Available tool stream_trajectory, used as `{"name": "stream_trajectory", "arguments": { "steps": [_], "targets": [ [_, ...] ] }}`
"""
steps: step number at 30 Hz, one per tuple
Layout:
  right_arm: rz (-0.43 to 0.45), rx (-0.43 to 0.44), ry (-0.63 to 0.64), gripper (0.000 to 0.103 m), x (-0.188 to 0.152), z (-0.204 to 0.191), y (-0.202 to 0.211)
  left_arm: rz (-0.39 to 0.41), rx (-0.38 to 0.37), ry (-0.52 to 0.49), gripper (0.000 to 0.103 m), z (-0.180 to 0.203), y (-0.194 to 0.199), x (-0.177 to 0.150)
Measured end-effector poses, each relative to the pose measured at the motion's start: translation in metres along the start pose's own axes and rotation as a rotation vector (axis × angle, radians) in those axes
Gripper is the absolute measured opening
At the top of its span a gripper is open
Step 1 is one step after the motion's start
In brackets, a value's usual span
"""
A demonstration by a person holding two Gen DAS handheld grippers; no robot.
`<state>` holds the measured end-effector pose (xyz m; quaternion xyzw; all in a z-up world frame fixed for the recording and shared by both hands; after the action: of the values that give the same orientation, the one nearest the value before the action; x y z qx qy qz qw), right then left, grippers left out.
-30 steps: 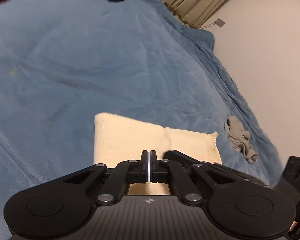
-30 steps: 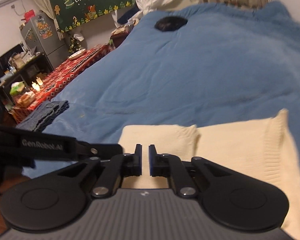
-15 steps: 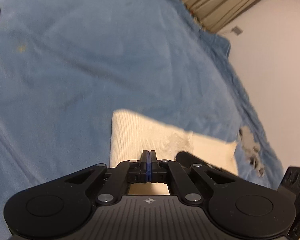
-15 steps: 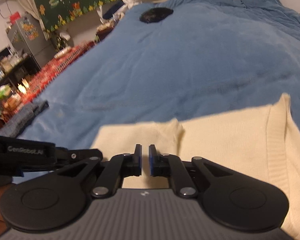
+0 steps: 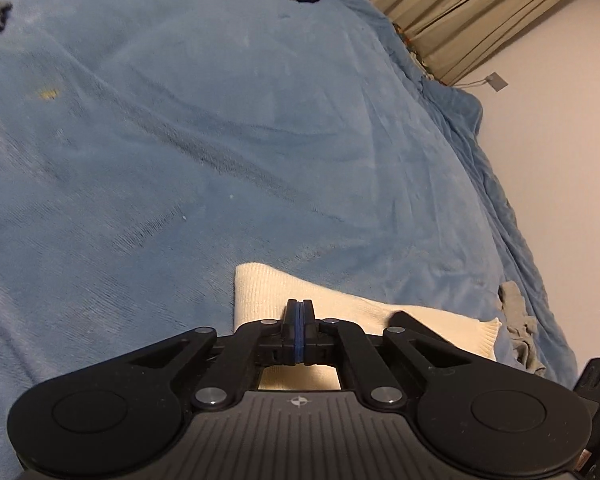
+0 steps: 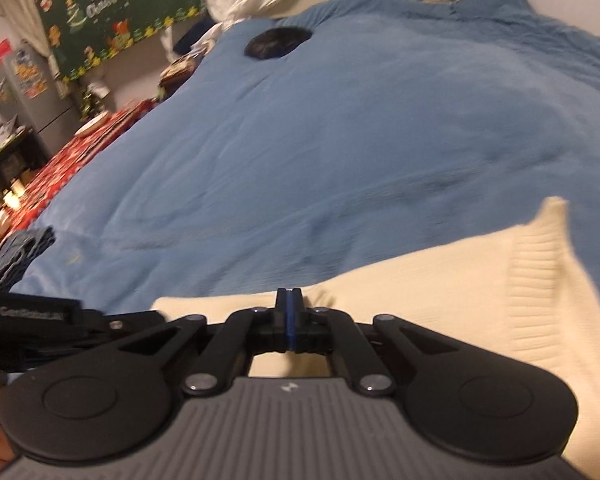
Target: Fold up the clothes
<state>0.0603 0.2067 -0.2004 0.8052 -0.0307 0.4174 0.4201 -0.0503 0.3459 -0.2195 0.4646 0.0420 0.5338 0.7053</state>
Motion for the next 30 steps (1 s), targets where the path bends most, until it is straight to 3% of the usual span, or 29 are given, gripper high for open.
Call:
{"name": "stream_trajectory", "arguments": {
  "steps": [5,9,11,16,18,21,23,27,30],
  "targets": [
    [0.032,0.019,0.033,0.004,0.006,-0.010,0.017,0.055,-0.009,-0.045,0.001,0.010,0.011,0.007],
    [-0.010,0.049,0.076,0.006,0.006,-0.026,0.007,0.041,0.039,-0.064,0.001,0.008,-0.002,0.011],
    [-0.053,0.026,0.084,0.000,0.001,-0.023,-0.007,0.020,0.071,-0.051,0.001,-0.001,-0.012,0.011],
    [-0.013,0.015,0.095,0.003,0.002,-0.014,0.013,0.044,0.046,-0.017,0.001,-0.012,0.014,0.007],
    [0.014,0.024,0.092,0.005,0.005,-0.013,0.028,0.037,-0.029,0.009,0.001,-0.011,0.025,0.003],
    [-0.003,0.126,0.067,0.006,-0.001,-0.025,0.044,0.015,-0.128,0.017,0.001,-0.007,0.032,-0.004],
    [-0.031,0.143,0.094,0.006,-0.012,-0.035,0.044,-0.005,-0.100,-0.017,0.001,-0.004,0.025,-0.011],
    [-0.045,0.031,0.162,0.005,-0.028,-0.027,0.043,-0.040,-0.069,-0.063,0.001,-0.003,0.017,-0.026],
    [-0.038,0.017,0.111,0.005,-0.031,-0.007,0.059,-0.044,-0.084,-0.059,0.001,-0.008,0.028,-0.033]
  ]
}}
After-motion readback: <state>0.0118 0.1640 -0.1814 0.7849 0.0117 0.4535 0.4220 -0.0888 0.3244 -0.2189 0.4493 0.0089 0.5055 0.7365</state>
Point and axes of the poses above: each gripper's, at about its wrist camera, not at the fingertips, and y roughly against the way its jaws point, z to its right, x to its top, the point moved 7 cm from there along -y, roughly the way its jaws point, and after that the axes turned 4 degrees about x, right-handed, at the moved point
